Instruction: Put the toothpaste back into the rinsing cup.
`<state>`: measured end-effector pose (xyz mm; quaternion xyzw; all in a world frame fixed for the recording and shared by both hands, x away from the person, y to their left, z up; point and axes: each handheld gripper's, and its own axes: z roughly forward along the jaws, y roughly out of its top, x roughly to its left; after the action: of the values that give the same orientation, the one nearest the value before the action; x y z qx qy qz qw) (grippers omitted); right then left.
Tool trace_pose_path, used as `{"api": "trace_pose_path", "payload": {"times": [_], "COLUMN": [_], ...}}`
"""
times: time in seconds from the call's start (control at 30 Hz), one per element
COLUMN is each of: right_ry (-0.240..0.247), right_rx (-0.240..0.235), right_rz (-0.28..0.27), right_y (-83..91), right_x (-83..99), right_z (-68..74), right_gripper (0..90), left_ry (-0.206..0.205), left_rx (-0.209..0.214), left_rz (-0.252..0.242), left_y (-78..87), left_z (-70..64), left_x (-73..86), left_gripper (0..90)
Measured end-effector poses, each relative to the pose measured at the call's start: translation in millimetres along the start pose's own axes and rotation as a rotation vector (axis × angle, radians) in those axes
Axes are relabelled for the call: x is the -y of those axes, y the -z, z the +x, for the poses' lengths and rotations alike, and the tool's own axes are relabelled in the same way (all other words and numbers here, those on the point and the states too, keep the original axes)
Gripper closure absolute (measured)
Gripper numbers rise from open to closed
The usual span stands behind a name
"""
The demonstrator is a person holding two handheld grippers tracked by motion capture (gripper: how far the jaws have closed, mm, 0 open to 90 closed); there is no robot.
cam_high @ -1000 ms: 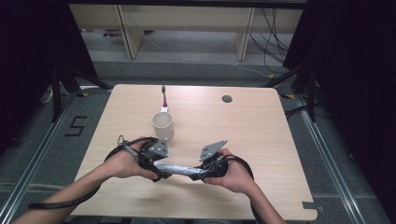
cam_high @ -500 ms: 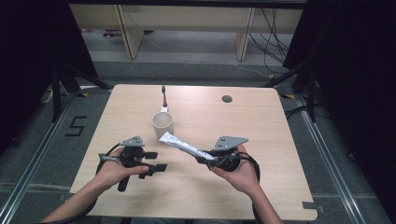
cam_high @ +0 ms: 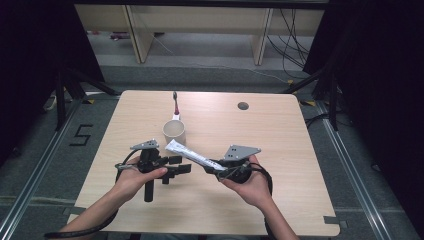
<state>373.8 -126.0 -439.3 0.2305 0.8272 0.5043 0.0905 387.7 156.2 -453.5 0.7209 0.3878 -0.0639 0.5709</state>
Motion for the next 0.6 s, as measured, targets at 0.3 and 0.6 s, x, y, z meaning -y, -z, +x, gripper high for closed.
{"api": "trace_pose_path", "payload": {"times": [0.3,0.6], "right_ry": [0.001,0.033], "right_rx": [0.002,0.036], "right_rz": [-0.002,0.000], "right_y": [-3.8,-8.8], "right_x": [-2.1,-1.9], "right_z": [4.6,7.4], "right_gripper": [73.2,72.7], "left_ry": [0.036,0.069], "left_rx": [-0.011,-0.034], "left_rz": [-0.025,-0.069], "left_y": [-4.2,-5.2], "left_z": [-1.0,-0.7], "left_x": [-4.6,-9.8], "left_gripper": [29.3,34.8]}}
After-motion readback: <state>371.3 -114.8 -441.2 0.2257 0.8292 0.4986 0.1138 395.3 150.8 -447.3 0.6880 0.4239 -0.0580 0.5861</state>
